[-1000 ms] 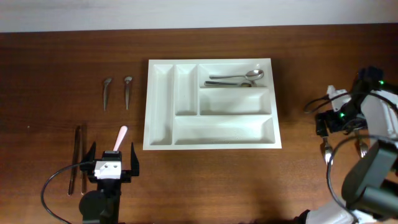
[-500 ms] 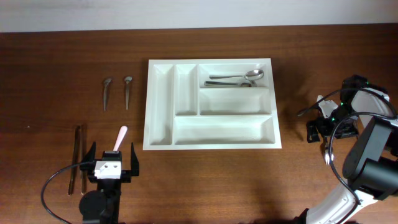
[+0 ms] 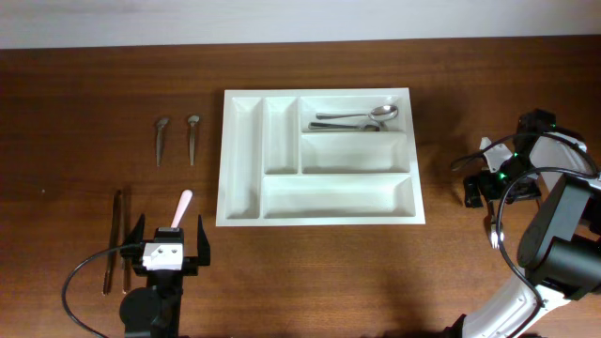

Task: Pack container
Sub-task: 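Move the right gripper back toward the forks on the right, then lower the right gripper and close it on the left fork's handle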

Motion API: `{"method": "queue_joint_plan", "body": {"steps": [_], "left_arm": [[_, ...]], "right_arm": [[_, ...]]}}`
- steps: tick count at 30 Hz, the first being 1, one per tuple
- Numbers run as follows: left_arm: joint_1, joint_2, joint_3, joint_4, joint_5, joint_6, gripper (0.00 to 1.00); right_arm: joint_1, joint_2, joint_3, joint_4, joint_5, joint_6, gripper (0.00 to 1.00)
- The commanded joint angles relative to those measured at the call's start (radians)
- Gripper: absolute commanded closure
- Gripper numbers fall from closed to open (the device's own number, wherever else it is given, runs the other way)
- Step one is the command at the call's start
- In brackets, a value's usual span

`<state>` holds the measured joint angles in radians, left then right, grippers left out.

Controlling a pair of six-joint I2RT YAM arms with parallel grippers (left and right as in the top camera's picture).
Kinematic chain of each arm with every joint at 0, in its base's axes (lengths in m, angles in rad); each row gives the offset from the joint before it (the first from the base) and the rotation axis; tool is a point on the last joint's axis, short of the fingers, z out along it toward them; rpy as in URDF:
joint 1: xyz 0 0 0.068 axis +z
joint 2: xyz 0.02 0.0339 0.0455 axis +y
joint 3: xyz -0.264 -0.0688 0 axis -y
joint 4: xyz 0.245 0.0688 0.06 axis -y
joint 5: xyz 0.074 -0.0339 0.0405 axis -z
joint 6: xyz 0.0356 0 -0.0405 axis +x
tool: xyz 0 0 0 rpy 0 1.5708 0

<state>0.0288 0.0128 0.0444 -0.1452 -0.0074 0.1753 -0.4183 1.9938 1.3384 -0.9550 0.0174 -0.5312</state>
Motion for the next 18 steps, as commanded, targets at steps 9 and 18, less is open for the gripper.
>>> {"method": "queue_joint_plan", "body": {"steps": [9, 18], "left_arm": [[0.005, -0.008, -0.006, 0.002, 0.011, -0.009, 0.01], [0.005, -0.008, -0.006, 0.002, 0.011, -0.009, 0.01]], "right_arm": [[-0.048, 0.053, -0.012, 0.011, 0.0, 0.095, 0.0], [-0.06, 0.082, -0.012, 0.01, 0.002, 0.092, 0.0]]}}
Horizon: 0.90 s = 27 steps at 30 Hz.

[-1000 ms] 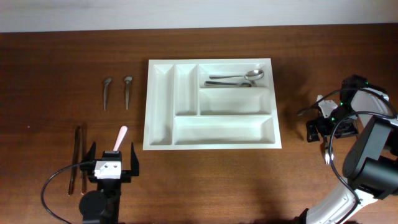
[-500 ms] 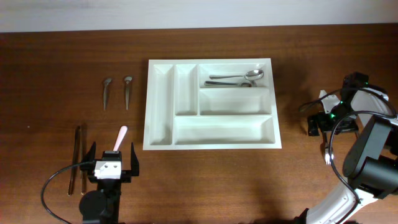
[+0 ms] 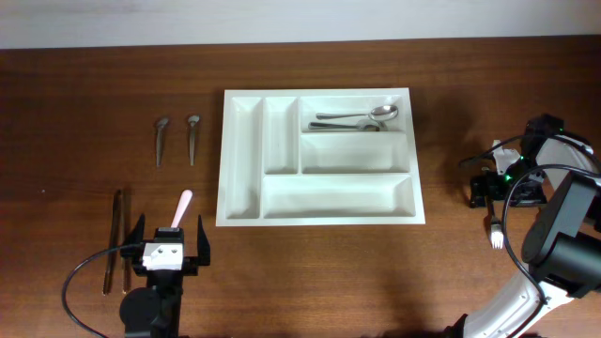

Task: Pack container
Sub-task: 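Lower the right gripper and close it on the left fork's handle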

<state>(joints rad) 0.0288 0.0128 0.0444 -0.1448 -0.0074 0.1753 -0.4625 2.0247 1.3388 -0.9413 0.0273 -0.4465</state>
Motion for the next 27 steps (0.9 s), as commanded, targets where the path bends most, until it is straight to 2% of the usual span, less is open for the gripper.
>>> {"method": "queue_joint_plan", "body": {"steps": [1, 4, 9, 13, 25, 27], "left_arm": [[0.005, -0.008, -0.006, 0.002, 0.011, -0.009, 0.01], [0.005, -0.008, -0.006, 0.002, 0.011, -0.009, 0.01], [0.005, -0.008, -0.006, 0.002, 0.011, -0.009, 0.01], [0.005, -0.008, -0.006, 0.002, 0.011, -0.009, 0.01], [0.005, -0.008, -0.006, 0.002, 0.011, -0.009, 0.01], [0.005, -0.008, -0.006, 0.002, 0.011, -0.009, 0.01]], "right_arm": [[-0.016, 0.051, -0.012, -0.004, -0.008, 0.007, 0.03], [-0.016, 0.051, -0.012, -0.004, -0.008, 0.007, 0.14], [-0.016, 0.051, -0.012, 0.0, -0.008, 0.006, 0.21], [-0.016, 0.052, -0.012, 0.0, -0.008, 0.007, 0.32], [-0.015, 0.064, -0.024, 0.02, 0.01, 0.008, 0.32], [-0.015, 0.064, -0.024, 0.023, 0.01, 0.007, 0.36]]}}
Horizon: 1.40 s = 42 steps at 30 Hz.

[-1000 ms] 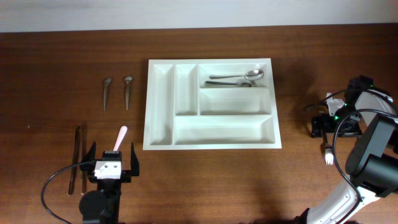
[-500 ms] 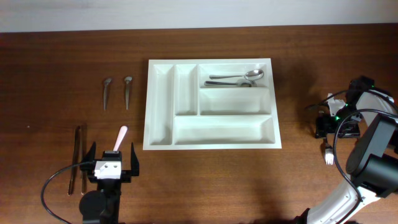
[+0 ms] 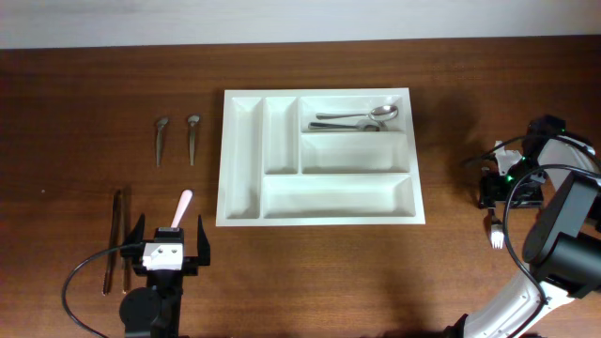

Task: Pack container
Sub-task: 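Lower the right gripper and close it on the left fork's handle, then lift the fork and carry it left over the tray's middle compartment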

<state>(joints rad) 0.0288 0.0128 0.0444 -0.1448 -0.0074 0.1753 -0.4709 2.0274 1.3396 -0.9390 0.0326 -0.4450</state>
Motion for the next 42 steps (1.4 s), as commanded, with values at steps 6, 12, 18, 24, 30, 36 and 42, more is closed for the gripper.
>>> {"method": "queue_joint_plan", "body": {"steps": [6, 12, 18, 24, 30, 36, 42], "left_arm": [[0.005, -0.008, -0.006, 0.002, 0.011, -0.009, 0.01], [0.005, -0.008, -0.006, 0.002, 0.011, -0.009, 0.01], [0.005, -0.008, -0.006, 0.002, 0.011, -0.009, 0.01], [0.005, -0.008, -0.006, 0.002, 0.011, -0.009, 0.01], [0.005, -0.008, -0.006, 0.002, 0.011, -0.009, 0.01], [0.005, -0.008, -0.006, 0.002, 0.011, -0.009, 0.01], [0.005, -0.008, -0.006, 0.002, 0.011, -0.009, 0.01]], "right_arm": [[-0.007, 0.061, -0.026, 0.021, 0.005, 0.006, 0.64], [-0.006, 0.061, -0.026, 0.02, 0.004, 0.01, 0.88], [-0.006, 0.061, -0.026, 0.02, 0.0, 0.026, 0.96], [-0.005, 0.061, -0.023, 0.019, -0.003, 0.074, 0.96], [0.029, 0.061, 0.056, -0.066, -0.003, 0.179, 0.96], [0.089, 0.061, 0.237, -0.197, -0.003, 0.399, 0.96], [0.155, 0.06, 0.478, -0.328, -0.003, 0.526, 0.96]]}}
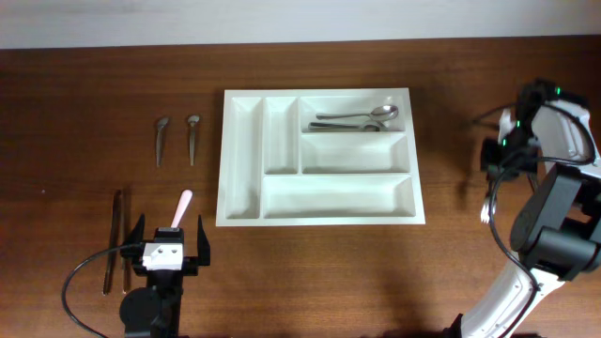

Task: Pack container
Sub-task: 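Lift the fork and carry it left over the tray's middle compartment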

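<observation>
The white compartment tray [242, 141] lies mid-table, with two spoons [362, 118] in its top right compartment. Out to the right of the tray, my right gripper [495, 164] is raised off the table and shut on the handle of a silver fork [488, 202], which hangs towards the near edge. At the near left my left gripper [170, 233] rests open, and a pink-handled utensil [181, 207] lies just in front of its fingers.
Two small spoons [161, 139] [192, 136] lie left of the tray. Two thin dark sticks [117, 239] lie beside the left gripper. The right arm's base and cable [554, 244] take up the near right corner.
My right gripper was low on the fork's handle on the table. Now it is higher and farther back, and the fork has come up with it. The left arm has not moved.
My right gripper was at the far right, beside a fork lying on the table. Then it was over the fork's handle, then down on it. Now it holds the fork off the table. Tray, spoons and left arm stayed put.
</observation>
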Motion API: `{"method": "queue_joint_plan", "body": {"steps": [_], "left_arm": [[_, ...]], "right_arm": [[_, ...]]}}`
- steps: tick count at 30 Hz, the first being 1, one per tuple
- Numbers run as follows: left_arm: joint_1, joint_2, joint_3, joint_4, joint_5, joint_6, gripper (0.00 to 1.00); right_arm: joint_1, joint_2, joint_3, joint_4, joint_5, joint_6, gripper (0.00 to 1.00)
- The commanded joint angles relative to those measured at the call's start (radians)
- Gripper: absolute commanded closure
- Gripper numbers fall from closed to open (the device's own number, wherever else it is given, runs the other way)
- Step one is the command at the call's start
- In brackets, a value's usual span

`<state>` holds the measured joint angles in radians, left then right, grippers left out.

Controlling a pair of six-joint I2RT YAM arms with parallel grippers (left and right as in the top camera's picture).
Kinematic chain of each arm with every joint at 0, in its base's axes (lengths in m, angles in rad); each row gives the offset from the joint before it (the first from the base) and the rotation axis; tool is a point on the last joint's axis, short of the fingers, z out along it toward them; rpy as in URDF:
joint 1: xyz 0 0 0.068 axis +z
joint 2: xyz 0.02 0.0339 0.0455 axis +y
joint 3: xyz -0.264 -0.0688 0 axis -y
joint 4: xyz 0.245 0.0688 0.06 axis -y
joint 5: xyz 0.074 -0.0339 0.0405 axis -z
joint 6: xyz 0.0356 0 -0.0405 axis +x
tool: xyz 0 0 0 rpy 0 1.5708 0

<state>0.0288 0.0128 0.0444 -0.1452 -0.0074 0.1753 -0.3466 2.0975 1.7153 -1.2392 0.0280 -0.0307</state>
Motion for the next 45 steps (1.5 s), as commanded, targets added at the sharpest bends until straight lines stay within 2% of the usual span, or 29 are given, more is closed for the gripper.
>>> {"method": "queue_joint_plan", "body": {"steps": [1, 7, 13, 23, 26, 32, 45], "left_arm": [[0.005, -0.008, -0.006, 0.002, 0.011, -0.009, 0.01], [0.005, -0.008, -0.006, 0.002, 0.011, -0.009, 0.01], [0.005, -0.008, -0.006, 0.002, 0.011, -0.009, 0.01], [0.005, -0.008, -0.006, 0.002, 0.011, -0.009, 0.01], [0.005, -0.008, -0.006, 0.002, 0.011, -0.009, 0.01], [0.005, -0.008, -0.006, 0.002, 0.011, -0.009, 0.01], [0.005, -0.008, -0.006, 0.002, 0.011, -0.009, 0.01]], "right_arm": [[0.042, -0.01, 0.142, -0.047, 0.0, 0.132, 0.96], [0.12, -0.01, 0.325, -0.127, -0.179, 0.36, 0.96], [0.223, -0.01, 0.348, -0.128, -0.333, 0.703, 0.96], [0.408, -0.01, 0.348, -0.13, -0.327, 1.25, 0.96], [0.461, -0.01, 0.346, -0.139, -0.306, 1.334, 0.96], [0.567, -0.01, 0.329, -0.2, -0.206, 1.634, 0.96], [0.606, -0.009, 0.164, 0.024, -0.143, 1.851, 0.96]]}}
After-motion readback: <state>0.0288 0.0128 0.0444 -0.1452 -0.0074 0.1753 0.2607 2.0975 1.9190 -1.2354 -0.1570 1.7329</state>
